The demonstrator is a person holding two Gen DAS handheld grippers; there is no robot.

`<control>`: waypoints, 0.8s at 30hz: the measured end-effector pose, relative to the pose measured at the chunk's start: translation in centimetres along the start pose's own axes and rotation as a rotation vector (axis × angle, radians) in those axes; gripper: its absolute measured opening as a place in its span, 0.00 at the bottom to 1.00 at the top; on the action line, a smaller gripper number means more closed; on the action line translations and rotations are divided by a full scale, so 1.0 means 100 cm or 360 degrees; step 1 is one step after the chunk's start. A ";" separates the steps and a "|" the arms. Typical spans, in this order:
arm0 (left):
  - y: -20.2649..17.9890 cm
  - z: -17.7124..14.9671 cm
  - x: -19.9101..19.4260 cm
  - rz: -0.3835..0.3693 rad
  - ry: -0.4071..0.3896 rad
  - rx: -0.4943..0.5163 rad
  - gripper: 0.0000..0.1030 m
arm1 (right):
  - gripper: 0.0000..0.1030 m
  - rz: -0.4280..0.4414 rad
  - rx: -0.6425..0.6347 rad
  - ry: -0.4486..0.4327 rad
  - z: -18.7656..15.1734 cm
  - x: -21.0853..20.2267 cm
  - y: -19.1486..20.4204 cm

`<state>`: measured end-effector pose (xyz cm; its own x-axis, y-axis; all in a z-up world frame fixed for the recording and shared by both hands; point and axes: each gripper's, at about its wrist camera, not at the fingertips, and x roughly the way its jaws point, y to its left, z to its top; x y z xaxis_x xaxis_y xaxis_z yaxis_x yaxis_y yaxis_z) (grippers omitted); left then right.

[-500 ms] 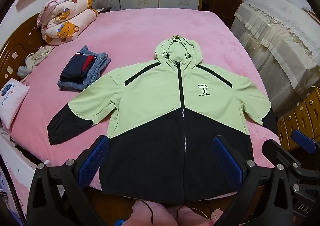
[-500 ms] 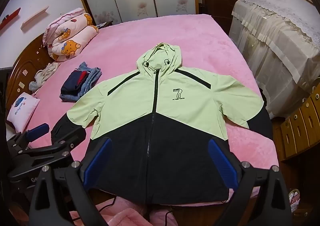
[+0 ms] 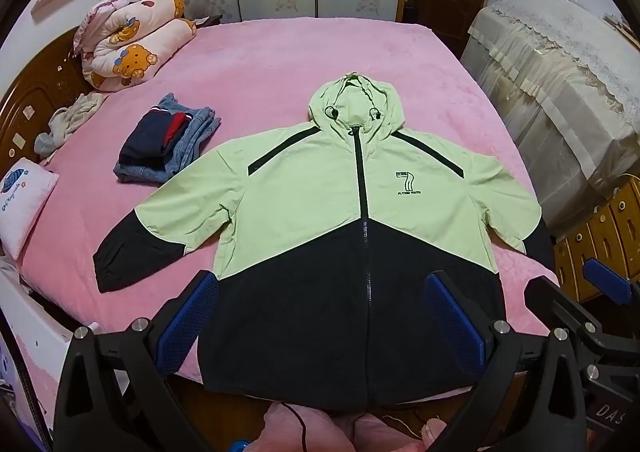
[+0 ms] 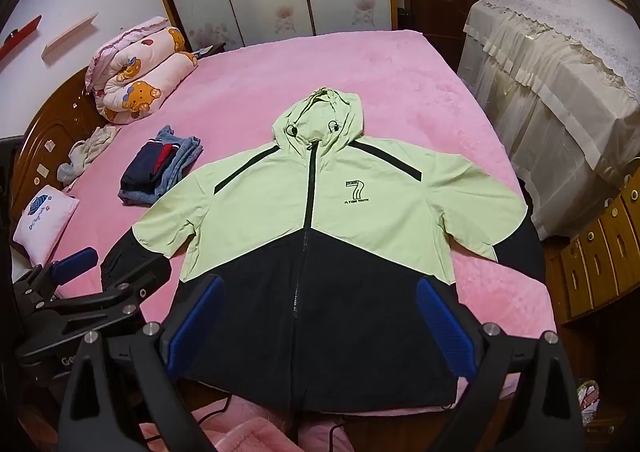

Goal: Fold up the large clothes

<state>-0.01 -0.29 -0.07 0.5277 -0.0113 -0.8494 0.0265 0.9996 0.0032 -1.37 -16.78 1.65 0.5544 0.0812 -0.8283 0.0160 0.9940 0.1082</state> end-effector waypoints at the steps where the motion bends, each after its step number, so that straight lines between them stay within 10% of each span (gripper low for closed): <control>1: -0.002 0.002 -0.001 -0.0010 0.0002 -0.0008 0.99 | 0.94 0.0001 0.0001 0.0000 0.001 0.000 0.000; 24: -0.003 0.003 -0.001 -0.0008 0.0000 -0.0008 0.99 | 0.94 -0.0004 -0.0003 -0.0004 0.002 0.000 -0.004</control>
<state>0.16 -0.62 0.20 0.5278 -0.0161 -0.8492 0.0249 0.9997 -0.0035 -1.19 -17.20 1.72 0.5566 0.0784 -0.8271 0.0159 0.9943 0.1050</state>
